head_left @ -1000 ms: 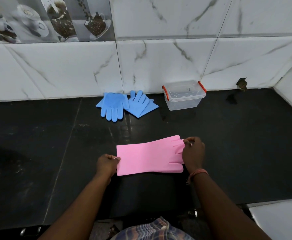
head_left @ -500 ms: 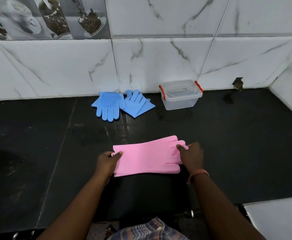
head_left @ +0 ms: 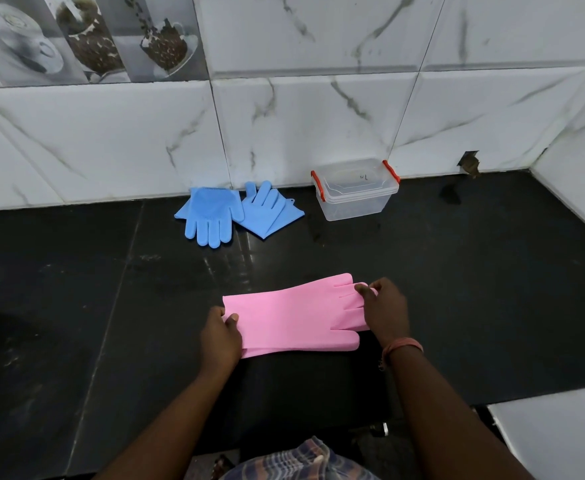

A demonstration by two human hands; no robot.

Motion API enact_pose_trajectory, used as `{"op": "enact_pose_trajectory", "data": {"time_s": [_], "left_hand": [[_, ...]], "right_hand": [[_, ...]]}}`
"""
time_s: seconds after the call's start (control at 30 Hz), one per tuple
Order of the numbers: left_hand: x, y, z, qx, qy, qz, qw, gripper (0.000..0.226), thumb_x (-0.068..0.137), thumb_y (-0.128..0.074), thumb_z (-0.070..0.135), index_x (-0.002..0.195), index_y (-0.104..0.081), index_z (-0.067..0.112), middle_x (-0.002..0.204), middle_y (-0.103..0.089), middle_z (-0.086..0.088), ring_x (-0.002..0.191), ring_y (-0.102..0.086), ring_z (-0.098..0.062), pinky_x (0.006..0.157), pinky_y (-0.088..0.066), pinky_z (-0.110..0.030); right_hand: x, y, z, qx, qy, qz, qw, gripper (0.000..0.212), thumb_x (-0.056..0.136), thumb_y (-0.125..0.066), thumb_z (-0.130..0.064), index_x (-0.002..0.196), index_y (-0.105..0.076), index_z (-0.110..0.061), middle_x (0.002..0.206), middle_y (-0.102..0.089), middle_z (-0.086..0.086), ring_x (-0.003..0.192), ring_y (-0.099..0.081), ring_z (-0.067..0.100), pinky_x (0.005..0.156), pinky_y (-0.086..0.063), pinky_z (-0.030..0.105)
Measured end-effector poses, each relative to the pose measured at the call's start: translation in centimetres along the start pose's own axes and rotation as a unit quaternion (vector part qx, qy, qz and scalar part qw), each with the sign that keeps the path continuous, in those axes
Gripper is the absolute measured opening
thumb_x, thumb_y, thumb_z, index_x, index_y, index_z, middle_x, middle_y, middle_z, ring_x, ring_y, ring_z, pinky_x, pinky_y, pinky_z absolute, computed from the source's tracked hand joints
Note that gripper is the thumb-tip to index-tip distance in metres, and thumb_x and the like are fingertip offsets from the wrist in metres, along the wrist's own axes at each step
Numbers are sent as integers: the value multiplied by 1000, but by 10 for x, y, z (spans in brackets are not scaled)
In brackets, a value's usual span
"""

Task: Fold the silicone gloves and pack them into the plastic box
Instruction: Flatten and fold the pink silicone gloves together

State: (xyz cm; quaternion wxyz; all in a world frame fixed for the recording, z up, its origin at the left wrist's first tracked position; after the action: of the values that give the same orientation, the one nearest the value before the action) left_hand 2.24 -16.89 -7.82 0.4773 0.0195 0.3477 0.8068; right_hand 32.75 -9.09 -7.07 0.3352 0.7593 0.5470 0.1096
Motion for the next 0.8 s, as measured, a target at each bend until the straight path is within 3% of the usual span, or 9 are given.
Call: {"op": "enact_pose_trajectory", "data": {"time_s": [0.1, 0.23, 0.43, 0.53, 0.67, 0.73, 0.8], "left_hand": [[-5, -2, 2, 33, -20, 8, 999, 19, 103, -52, 14, 116, -56, 1, 106, -69, -27, 98, -66, -42, 76, -45, -37], [-6, 2, 4, 67, -35, -4, 997, 16, 102, -50, 13, 112, -54, 1, 101, -69, -29, 92, -66, -43, 75, -49, -41], [-6, 3, 9, 216, -83, -34, 972, 39, 98, -51, 25, 133, -46, 8, 103, -70, -21, 94, -68, -43, 74, -48, -38], [-6, 8, 18, 348, -101, -20, 932, 48, 98, -44, 45, 139, -45, 19, 109, -71, -12, 99, -69, -35, 76, -50, -37], [-5, 17, 24, 429, -127, 69, 892, 59, 95, -42, 58, 138, -54, 19, 130, -62, -11, 116, -59, -32, 91, -50, -42], [-3, 17, 25, 421, -126, 101, 893, 68, 94, -46, 54, 149, -44, 13, 144, -54, -15, 125, -53, -34, 99, -46, -46], [-1, 10, 25, 381, -175, 87, 904, 68, 97, -48, 42, 156, -35, 10, 155, -45, -15, 137, -45, -35, 109, -40, -48]], "right_hand": [[4, -1, -1, 12, -10, 0, 1000, 27, 91, -67, -37, 78, -57, -15, 74, -60, -3, 70, -56, 14, 54, -34, 25], [4, -1, 3, 8, -23, -1, 1000, 30, 91, -65, -41, 79, -59, -15, 75, -61, -3, 77, -60, 21, 58, -37, 29], [-9, -4, 2, -141, 12, 22, 990, 32, 97, -49, -53, 93, -51, -21, 83, -64, 5, 75, -60, 28, 67, -44, 35], [-16, -2, -4, -244, 68, 91, 963, 28, 98, -51, -45, 100, -54, -18, 95, -67, 8, 88, -63, 30, 77, -52, 41], [-27, -8, -21, -317, 162, 162, 920, 20, 96, -54, -39, 102, -58, -20, 100, -57, 6, 91, -52, 25, 82, -43, 42], [-33, -23, -32, -303, 222, 137, 917, 21, 97, -51, -37, 108, -59, -21, 107, -57, 6, 99, -52, 25, 87, -42, 43], [-40, -46, -41, -287, 272, 70, 916, 28, 98, -48, -36, 119, -59, -21, 123, -59, 6, 115, -52, 27, 101, -40, 44]]}}
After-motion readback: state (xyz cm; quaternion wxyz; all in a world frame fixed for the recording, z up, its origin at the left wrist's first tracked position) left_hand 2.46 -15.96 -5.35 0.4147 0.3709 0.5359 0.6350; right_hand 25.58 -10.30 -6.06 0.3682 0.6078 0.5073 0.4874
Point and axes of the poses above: each hand's wrist, its own x-axis towards the middle knuckle, its own y-axis out of the back of the hand, z = x × y, the point moved 2 cm from there along x, towards the middle knuckle
